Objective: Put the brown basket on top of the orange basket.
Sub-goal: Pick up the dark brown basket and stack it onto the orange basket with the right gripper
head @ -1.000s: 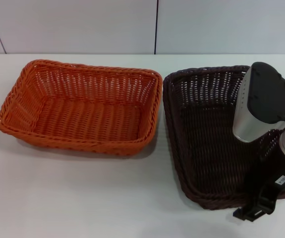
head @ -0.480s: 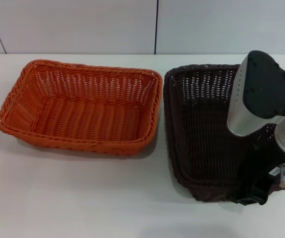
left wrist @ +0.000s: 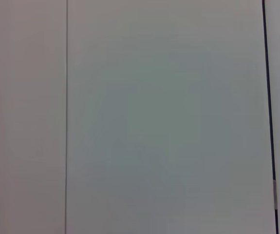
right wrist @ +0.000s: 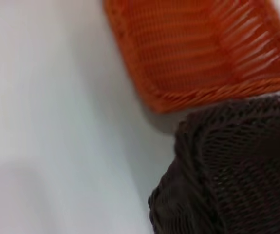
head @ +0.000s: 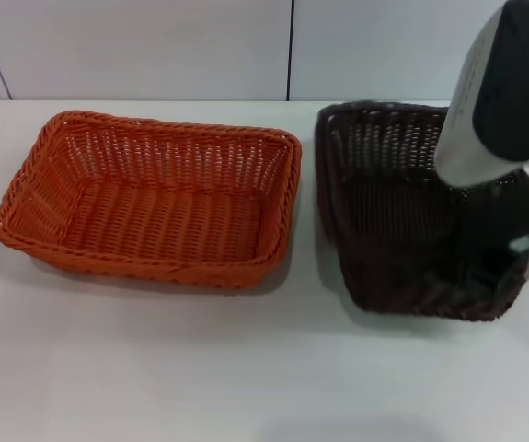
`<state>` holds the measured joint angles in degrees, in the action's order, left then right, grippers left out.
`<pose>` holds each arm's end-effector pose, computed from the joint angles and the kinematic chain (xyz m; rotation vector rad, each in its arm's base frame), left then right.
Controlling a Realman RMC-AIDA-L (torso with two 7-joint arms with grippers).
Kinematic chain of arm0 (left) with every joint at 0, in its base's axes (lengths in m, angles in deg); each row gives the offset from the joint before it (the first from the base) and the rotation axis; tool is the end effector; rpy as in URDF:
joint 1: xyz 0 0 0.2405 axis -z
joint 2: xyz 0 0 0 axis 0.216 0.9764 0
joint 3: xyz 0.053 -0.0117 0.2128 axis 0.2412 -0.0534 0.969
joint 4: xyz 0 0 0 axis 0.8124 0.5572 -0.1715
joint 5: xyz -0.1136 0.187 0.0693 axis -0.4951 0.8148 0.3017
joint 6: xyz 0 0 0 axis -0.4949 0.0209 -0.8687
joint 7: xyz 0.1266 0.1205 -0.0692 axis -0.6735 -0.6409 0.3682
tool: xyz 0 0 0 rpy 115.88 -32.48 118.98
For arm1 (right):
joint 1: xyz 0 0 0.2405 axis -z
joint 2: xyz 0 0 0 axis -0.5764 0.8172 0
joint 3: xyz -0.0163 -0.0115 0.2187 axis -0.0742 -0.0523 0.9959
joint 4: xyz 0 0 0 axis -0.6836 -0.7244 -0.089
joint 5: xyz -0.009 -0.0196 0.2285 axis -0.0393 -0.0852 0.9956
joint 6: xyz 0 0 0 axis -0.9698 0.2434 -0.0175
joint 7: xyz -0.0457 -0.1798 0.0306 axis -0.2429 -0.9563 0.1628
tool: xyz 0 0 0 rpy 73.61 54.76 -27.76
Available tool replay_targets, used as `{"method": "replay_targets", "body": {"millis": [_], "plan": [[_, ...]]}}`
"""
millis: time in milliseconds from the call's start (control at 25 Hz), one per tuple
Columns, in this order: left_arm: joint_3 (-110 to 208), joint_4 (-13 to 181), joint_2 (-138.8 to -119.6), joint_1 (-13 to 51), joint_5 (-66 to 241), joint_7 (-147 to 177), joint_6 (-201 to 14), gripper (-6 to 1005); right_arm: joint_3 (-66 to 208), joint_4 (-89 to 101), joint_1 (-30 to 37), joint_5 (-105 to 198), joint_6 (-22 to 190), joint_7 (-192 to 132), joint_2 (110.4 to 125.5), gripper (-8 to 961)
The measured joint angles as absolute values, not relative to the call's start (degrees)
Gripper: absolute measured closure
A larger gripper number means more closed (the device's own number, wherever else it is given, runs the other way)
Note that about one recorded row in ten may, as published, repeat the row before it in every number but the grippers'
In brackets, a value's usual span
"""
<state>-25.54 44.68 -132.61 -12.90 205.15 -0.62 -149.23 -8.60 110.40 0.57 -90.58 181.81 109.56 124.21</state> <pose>-0.3678 0.3016 0.0731 -1.0817 -0.5772 -0.4825 0.0730 0.3176 0.0206 -2.6733 0.2822 -0.6089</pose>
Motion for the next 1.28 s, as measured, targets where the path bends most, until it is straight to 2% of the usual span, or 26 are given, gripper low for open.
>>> {"method": "replay_targets", "body": {"millis": [360, 800, 1080, 1280], "plan": [[-25.4, 44.9, -132.69, -13.0, 205.2, -0.6, -149.3, 188, -12.1, 120.1, -1.7, -96.0, 182.2, 112.8, 124.21, 745], [-25.5, 45.5, -132.52, -13.1, 205.4, 1.7, -149.5, 188, -19.0, 120.3, -8.1, -104.7, 180.2, 111.6, 124.21, 741], [-25.7, 46.1, -132.51, -12.9, 205.3, 2.1, -149.6, 188, -28.3, 120.4, -6.7, -106.4, 172.4, 100.2, 124.2, 729], [-25.7, 46.4, -132.59, -12.8, 205.3, 2.1, -149.6, 188, -33.9, 120.6, -2.1, -106.4, 164.4, 84.8, 124.26, 720]]}}
